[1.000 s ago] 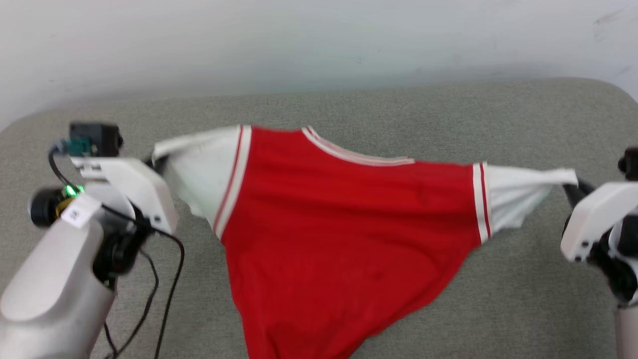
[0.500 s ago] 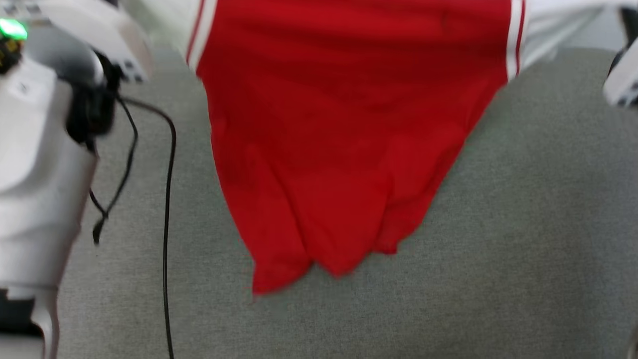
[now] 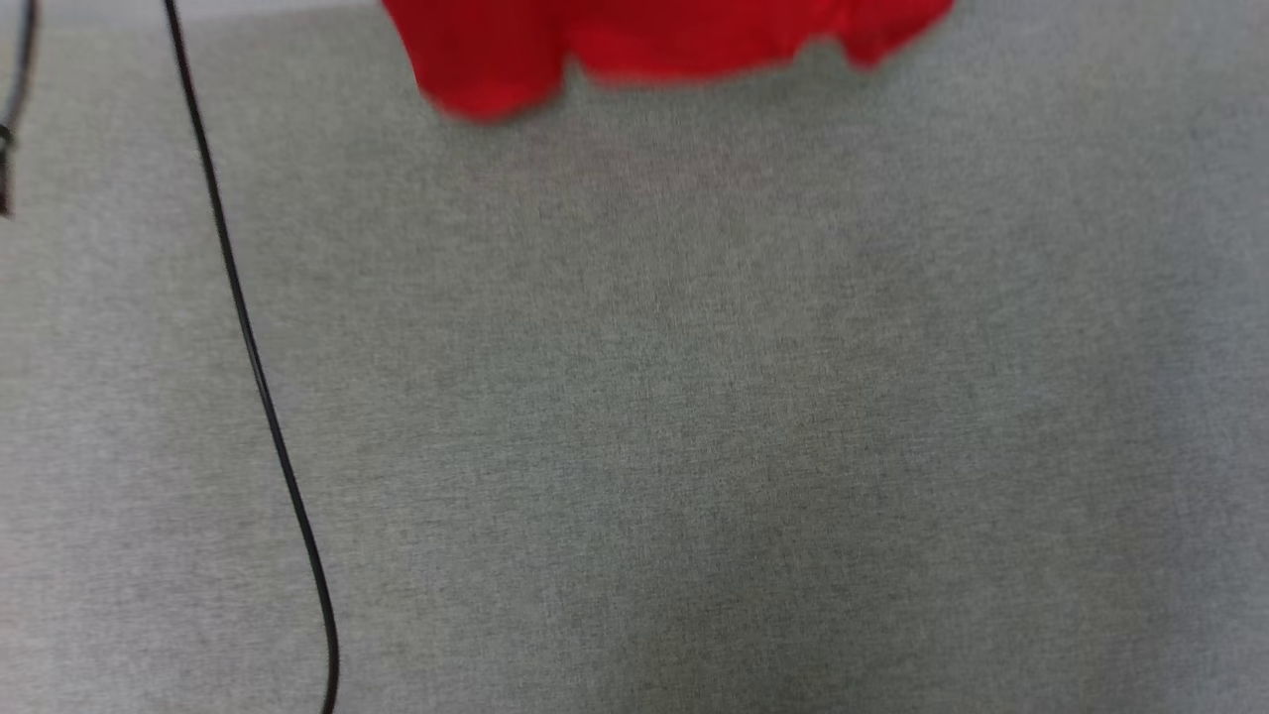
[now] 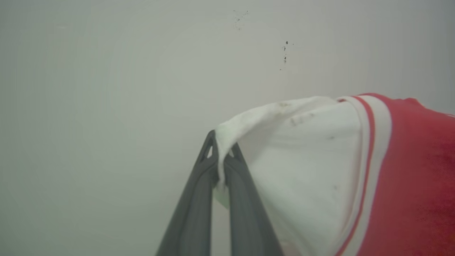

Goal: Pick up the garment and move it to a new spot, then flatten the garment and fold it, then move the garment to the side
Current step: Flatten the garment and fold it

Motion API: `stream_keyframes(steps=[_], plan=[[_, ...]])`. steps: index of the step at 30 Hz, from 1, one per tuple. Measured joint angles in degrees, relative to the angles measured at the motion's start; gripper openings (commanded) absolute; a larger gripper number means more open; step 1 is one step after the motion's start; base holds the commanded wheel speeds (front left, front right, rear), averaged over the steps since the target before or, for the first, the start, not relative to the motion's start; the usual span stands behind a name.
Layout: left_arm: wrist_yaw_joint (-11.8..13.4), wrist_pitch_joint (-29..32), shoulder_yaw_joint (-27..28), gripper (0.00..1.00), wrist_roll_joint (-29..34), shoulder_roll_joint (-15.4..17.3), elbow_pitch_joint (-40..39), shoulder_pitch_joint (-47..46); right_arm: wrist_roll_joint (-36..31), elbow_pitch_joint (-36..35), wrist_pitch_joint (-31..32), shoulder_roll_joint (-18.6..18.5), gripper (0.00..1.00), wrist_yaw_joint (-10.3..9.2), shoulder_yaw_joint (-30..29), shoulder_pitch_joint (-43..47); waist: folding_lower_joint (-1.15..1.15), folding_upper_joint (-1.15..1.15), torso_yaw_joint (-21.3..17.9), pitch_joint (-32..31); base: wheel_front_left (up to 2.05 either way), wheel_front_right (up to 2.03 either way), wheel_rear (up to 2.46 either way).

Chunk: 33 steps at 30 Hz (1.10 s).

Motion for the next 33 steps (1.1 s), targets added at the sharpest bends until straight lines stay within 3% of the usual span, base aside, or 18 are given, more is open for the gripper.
stream_keyframes(steps=[8,20,26,33], plan=[[-0.7,-1.0,0.2,0.00,1.0,1.4,0.1,-7.6,-0.3,5.8,-4.4,-0.5,0.00,0.00,1.3,-9.7,0.00,0.00,-0.6,7.1,0.00,0.00,0.00],[-2.5,-2.3,-0.3,0.00,-0.8,0.2,2.1,-3.8,4.8,17.5,-10.9,0.1,0.00,0.00,7.7,-10.5,0.00,0.00,0.2,14.5,0.00,0.00,0.00],[-3.8,-4.3,0.1,0.00,-3.3,-1.1,4.1,2.5,9.2,19.6,-14.2,0.1,0.00,-0.01,11.4,-5.5,0.00,0.00,1.0,13.6,0.00,0.00,0.00],[-5.6,-8.3,1.0,0.00,-6.8,-2.0,4.7,16.5,14.8,17.7,-16.3,-1.2,0.00,-0.01,15.6,8.8,-0.01,0.00,1.6,8.6,0.00,0.00,0.00]])
